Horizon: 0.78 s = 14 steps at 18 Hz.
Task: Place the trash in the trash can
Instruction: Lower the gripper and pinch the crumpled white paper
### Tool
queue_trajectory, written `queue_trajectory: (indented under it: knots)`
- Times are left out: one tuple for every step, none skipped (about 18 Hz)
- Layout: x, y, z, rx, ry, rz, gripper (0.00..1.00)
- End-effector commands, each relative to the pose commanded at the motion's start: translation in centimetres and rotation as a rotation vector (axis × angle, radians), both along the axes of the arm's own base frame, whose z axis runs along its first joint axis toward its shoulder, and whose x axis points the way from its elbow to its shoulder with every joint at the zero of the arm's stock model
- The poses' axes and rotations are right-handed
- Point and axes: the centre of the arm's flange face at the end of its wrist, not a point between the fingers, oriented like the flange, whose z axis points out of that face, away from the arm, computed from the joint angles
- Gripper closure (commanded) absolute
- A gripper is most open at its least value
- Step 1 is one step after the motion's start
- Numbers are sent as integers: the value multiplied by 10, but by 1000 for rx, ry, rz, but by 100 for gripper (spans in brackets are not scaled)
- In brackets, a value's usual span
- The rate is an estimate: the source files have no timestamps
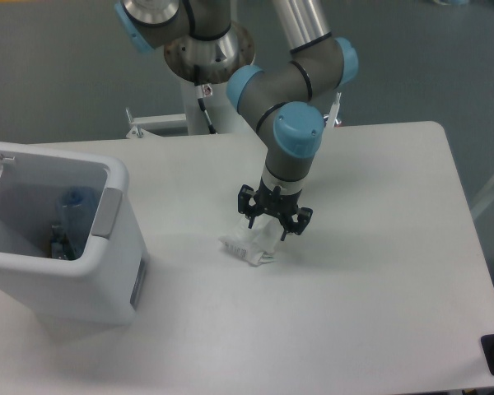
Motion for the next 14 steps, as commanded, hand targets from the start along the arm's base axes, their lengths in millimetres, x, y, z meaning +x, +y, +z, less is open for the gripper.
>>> queue_trajectory:
  knots:
    - [-2,0,3,-2,-3,3,100]
    - [-1,0,4,-4,-6,9,100]
    - [-3,1,6,-3,-5,15,100]
    - [-5,2,10,2,1,17,100]
    - [-6,4,13,6,7,18,100]
    - [-10,6,19,14,16,21,100]
    - [-13,8,25,20,23,33,100]
    - [-17,12,34,28,28,53,100]
    - [-22,15,42,38,34,73,100]
    - [-27,19,52,50,42,96,100]
    - [-31,22,68,70,58,116,100]
    - [-36,24,86,100,74,141,100]
    - [-41,28,105,144,82,165,100]
    - [-46,35,124,197,77,190,100]
